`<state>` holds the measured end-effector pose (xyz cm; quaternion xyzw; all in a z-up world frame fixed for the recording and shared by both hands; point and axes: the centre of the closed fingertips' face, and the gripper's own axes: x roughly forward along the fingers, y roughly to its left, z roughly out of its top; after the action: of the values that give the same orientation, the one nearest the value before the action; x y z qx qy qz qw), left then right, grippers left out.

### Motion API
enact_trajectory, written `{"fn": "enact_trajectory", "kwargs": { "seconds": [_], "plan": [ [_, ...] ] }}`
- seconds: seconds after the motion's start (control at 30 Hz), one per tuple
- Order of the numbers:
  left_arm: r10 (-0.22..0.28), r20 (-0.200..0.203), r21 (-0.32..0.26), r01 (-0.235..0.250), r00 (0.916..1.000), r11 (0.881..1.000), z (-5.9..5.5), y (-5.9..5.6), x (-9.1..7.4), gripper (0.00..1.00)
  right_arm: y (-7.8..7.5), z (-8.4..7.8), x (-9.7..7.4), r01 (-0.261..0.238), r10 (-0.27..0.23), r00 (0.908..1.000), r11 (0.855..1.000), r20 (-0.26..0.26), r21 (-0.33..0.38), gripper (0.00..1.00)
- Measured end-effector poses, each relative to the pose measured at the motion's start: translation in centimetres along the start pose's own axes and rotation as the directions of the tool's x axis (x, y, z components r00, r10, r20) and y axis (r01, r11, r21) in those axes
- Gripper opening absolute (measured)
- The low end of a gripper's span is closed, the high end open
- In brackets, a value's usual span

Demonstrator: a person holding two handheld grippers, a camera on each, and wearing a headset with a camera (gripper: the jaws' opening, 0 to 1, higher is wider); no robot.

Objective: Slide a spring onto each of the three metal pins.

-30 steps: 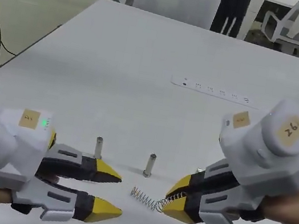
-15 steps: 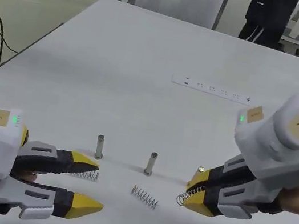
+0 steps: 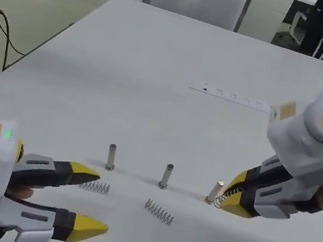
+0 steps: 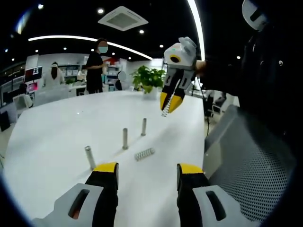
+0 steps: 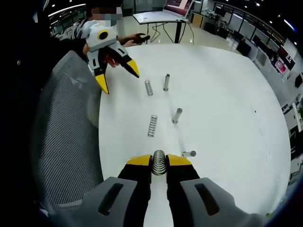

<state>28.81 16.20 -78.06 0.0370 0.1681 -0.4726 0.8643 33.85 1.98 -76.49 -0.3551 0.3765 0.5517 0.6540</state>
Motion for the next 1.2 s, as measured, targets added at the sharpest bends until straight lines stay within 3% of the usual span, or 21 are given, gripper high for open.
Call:
{"fn": "enact_trajectory", "kwargs": {
  "seconds": [0.53, 0.77, 1.2],
  "plan": [
    [0.011, -0.001, -0.005, -0.011, 0.9999, 1.0, -0.1, 0.0, 0.1, 0.46, -3.5, -0.8, 0.5, 0.034, -0.039, 0.9924, 0.999, -0.117, -0.042, 0.08],
    [0.01, -0.006, -0.008, -0.01, 0.9999, 1.0, -0.3, 0.0, 0.2, 0.47, -4.9, -0.7, 1.2, 0.03, -0.037, 0.9888, 0.998, -0.145, -0.053, 0.08],
    [0.009, -0.003, -0.014, -0.009, 1.0, 1.0, -0.3, 0.0, 0.1, 0.47, -5.7, -1.3, 2.5, 0.007, -0.016, 0.9813, 0.999, -0.192, -0.047, 0.08]
  ]
}}
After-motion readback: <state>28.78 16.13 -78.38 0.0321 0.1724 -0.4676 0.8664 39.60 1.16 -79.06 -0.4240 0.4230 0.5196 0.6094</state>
